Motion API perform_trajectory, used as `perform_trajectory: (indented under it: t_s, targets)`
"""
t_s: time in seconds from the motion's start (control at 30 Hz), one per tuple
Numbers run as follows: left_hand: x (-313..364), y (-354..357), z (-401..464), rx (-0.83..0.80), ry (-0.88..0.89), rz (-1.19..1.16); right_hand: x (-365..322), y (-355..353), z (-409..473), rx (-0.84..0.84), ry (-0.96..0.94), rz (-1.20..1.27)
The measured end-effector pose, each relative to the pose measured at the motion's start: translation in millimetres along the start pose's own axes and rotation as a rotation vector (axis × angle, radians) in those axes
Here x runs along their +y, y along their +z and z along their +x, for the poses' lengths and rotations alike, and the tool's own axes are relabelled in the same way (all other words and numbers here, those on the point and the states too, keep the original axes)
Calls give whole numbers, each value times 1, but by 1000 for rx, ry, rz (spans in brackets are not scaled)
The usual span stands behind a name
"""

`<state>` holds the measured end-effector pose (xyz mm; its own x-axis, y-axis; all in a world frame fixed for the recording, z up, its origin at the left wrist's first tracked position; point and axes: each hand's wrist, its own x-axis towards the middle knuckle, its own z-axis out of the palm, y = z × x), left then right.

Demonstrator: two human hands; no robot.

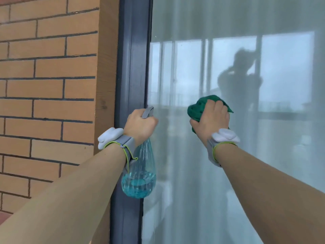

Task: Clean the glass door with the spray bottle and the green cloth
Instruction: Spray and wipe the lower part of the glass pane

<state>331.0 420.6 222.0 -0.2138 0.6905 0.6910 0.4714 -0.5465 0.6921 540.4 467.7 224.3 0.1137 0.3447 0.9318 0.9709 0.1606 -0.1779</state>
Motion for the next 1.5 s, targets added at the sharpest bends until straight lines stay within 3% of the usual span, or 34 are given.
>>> perform_trajectory:
  t_s: [0.13, 0.33, 0.43, 0.5, 0.63, 0.77, 0.9, 1.13, 1.27, 1.5]
  targets:
    - [2, 13, -5, -15, -3, 14, 29, 29, -87, 0, -94, -31]
    - [4, 4, 5, 14, -15, 21, -8, 53, -108, -108, -682, -26]
    - [-2, -2, 9, 26, -2, 55, -25, 61, -92, -178, -759, -72]
    - [-6, 0, 10, 31, 1, 79, -25, 47, -62, -168, -687, -80]
    - [-14, 10, 6, 82, 0, 105, 15, 3, 8, -84, -308, -104]
    - [-18, 34, -4, 9, 24, 117, 68, -4, -11, 80, -1, -15]
    - [-18, 53, -20, -61, 7, 94, 66, 16, -65, 59, 4, 9]
    - [-30, 79, -66, -112, -97, 24, 67, 9, -85, -223, 20, 55]
    - [-37, 89, -87, -137, -134, -17, 69, 9, -108, -226, 166, 173]
    - [-29, 105, -104, -198, -144, -17, 68, 8, -107, -352, 212, 146]
